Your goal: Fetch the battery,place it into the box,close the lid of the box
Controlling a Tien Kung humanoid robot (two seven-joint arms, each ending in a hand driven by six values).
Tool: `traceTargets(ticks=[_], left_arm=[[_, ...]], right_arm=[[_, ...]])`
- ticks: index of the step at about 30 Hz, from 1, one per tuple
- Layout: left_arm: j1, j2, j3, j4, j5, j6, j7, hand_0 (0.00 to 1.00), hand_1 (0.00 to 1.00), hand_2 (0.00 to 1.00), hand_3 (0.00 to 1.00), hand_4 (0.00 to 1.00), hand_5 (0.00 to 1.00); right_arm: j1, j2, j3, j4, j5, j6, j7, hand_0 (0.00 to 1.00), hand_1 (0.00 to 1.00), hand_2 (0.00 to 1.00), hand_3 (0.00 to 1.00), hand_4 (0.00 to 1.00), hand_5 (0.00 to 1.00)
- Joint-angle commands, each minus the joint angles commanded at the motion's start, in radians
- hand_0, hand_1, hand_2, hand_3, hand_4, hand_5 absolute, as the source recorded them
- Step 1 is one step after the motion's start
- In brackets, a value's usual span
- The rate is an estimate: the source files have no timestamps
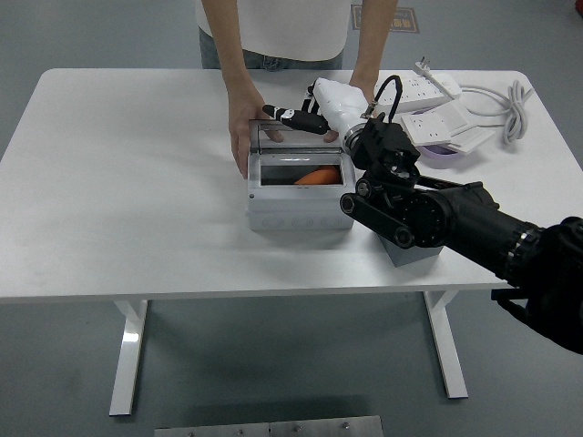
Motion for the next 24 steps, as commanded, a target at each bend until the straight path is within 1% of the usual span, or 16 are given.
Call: traceTargets(ticks=[2,3,8,9,14,15,20,24], left_arm=[[0.001,0.0,0.001,0.0,-0.002,0.001,0.0,0.499,0.713,0.576,0.531,0.113,0.002],[0.001,0.001,0.002,0.0,-0.004,0.002,0.0,0.498,0.715,0.577,0.531,0.113,0.002],[0.002,0.001,0.005,0.0,-0.012,0.007,0.0,0.498,0.715,0.577,0.531,0.113,0.002],[0.003,0.0,0.006,0.0,-0.014,0.007,0.0,0.499,0.715,0.576,0.531,0.113,0.002],[0.006,0.0,0.01,0.0,-0.022,0.011,0.0,0.499,0.715,0.576,0.531,0.113,0.002],[0.006,0.0,0.01,0.0,-0.023,0.011,0.0,0.498,0.715,0.576,0.531,0.113,0.002],[0.006,0.002,0.01,0.0,-0.024,0.012,0.0,0.498,0.715,0.576,0.531,0.113,0.002],[0.008,0.0,0.009,0.0,-0.022,0.01,0.0,0.499,0.715,0.577,0.531,0.114,0.002]], right_arm=[[-0.002,-0.001,0.001,0.008,-0.005,0.002,-0.008,0.601,0.48,0.48,0.418,0.998,0.998],[-0.004,-0.002,0.0,0.013,-0.006,0.003,-0.012,0.58,0.471,0.476,0.42,0.998,0.998],[-0.008,-0.011,-0.008,0.033,-0.021,0.01,-0.031,0.58,0.471,0.476,0.42,0.998,0.998],[-0.008,-0.013,-0.008,0.039,-0.026,0.012,-0.036,0.551,0.447,0.462,0.408,0.998,0.998],[-0.006,-0.021,-0.005,0.069,-0.051,0.023,-0.058,0.551,0.447,0.462,0.408,0.998,0.998],[-0.006,-0.022,-0.005,0.075,-0.056,0.027,-0.064,0.541,0.435,0.449,0.403,0.998,0.998],[-0.012,-0.032,0.003,0.11,-0.086,0.059,-0.106,0.541,0.435,0.449,0.403,0.998,0.998],[-0.023,-0.046,0.025,0.151,-0.117,0.087,-0.147,0.528,0.429,0.442,0.401,0.998,0.998]])
